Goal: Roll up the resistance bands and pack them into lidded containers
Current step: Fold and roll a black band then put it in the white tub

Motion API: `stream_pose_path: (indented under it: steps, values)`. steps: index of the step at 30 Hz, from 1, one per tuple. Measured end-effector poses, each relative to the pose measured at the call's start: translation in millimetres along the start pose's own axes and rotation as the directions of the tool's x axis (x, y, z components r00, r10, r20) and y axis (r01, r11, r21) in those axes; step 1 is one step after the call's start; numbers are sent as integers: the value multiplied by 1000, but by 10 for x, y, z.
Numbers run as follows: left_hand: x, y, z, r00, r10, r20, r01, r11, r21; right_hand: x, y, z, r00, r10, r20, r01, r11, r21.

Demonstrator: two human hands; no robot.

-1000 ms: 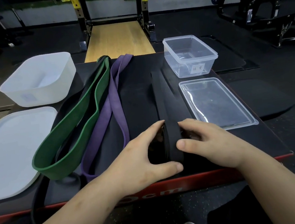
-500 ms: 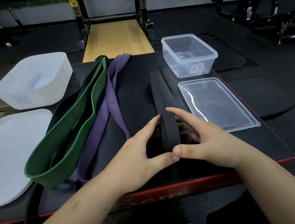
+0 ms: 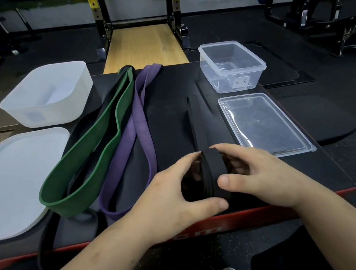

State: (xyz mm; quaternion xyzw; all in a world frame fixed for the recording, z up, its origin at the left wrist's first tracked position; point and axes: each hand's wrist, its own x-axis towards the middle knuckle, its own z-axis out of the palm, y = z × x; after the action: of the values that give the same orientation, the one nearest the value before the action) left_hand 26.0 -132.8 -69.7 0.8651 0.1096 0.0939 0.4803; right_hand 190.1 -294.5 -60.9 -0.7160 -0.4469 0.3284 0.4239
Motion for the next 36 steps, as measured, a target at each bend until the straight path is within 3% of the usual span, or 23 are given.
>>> stream_pose_path:
  steps: [5,7,13,18,23,36]
  values:
    - [35,-45,-16,999,20,-26,-19,1000,8,86,12,43,992,10,-127,-27,991,-134]
    - [57,-50,-8,999,25,-20,-25,1000,3,121,17,42,988,12,-155,-28,995,-100]
    - [152,-2,6,998,28,-64,-29,1000,-5,101,73,-27,998,-58,-10,59,993,100]
    - [179,-51,18,996,25,-81,-29,999,-40,216,88,-75,996,-23,-88,26,999,35]
    - [225,-93,20,996,13,-86,-17,999,-42,232,134,-73,999,-34,-41,38,995,93]
    - [45,-7,27,998,3,-56,-3,1000,-7,47,18,-35,998,-58,-34,60,997,47]
